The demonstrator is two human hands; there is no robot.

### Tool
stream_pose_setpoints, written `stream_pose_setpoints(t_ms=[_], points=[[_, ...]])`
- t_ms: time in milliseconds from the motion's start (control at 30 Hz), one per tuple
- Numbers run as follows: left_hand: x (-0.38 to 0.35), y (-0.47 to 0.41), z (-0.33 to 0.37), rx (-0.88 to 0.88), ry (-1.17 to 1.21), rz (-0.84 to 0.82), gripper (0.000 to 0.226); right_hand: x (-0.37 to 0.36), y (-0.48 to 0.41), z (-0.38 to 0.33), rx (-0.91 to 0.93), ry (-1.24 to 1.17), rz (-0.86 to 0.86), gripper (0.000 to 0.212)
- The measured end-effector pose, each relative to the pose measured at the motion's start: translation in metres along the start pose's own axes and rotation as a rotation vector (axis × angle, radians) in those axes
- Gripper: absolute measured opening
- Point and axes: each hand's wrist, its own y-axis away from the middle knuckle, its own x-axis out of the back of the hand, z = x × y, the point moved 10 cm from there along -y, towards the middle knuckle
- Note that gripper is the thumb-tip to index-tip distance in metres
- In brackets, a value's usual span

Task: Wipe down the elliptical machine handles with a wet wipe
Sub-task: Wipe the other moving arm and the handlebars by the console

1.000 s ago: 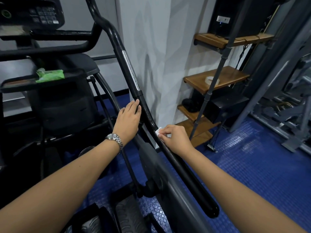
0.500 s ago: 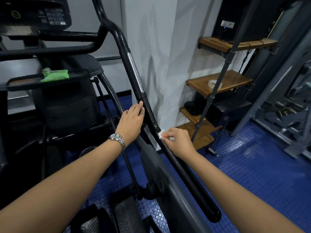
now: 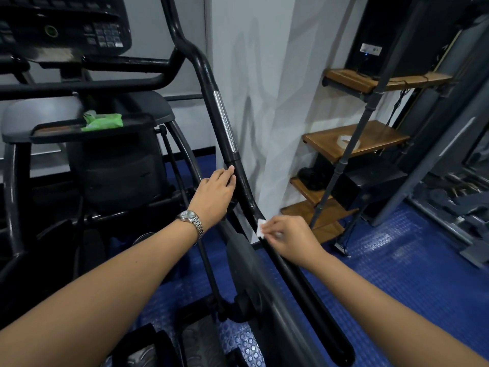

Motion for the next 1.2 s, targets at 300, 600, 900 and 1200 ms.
stream_pose_setpoints(t_ms=[300,600,900,1200], points=[[0.0,0.0,0.004,0.004,-0.012,-0.011,0.066,-0.021,-0.033,-0.022,0.192,0.187,-0.12,0.017],[0.003,0.002,0.004,-0.001,-0.037,-0.026,0.067,-0.035,-0.008,-0.022,0.26,0.339,-0.318,0.032],[0.005,0.0,0.0,0.003,-0.037,-0.034,0.067,-0.047,-0.008,-0.027,0.258,0.42,-0.348,0.024],[0.004,0.0,0.001,0.0,-0.037,-0.026,0.066,-0.048,-0.045,-0.018,0.177,0.344,-0.261,0.022]])
